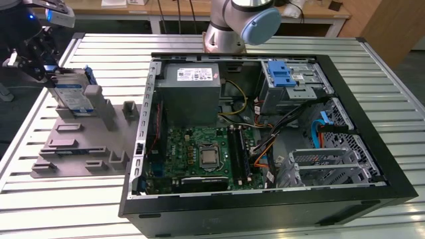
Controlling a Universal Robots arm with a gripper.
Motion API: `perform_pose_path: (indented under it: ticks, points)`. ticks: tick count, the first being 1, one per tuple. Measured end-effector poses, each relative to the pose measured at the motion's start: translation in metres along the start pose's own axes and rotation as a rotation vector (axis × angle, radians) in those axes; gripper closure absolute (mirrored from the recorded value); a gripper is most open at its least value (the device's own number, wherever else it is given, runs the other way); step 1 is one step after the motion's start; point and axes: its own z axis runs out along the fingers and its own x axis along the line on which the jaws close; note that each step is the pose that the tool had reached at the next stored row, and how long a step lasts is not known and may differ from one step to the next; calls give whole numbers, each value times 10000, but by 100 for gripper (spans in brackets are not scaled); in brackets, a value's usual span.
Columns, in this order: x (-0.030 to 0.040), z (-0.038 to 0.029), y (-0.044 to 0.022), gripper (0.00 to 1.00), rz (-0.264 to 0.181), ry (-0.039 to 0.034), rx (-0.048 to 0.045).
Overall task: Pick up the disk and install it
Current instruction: 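Pick up the disk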
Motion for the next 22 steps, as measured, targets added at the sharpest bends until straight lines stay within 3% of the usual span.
perform_pose_path:
  ticks: [14, 16, 17, 22]
  points:
    - [-9, 8, 1, 53, 0, 1, -1]
    - [-9, 9, 1, 55, 0, 1, -1]
    - [-9, 9, 1, 61, 0, 1, -1]
    - [-9, 10, 1, 63, 0, 0, -1]
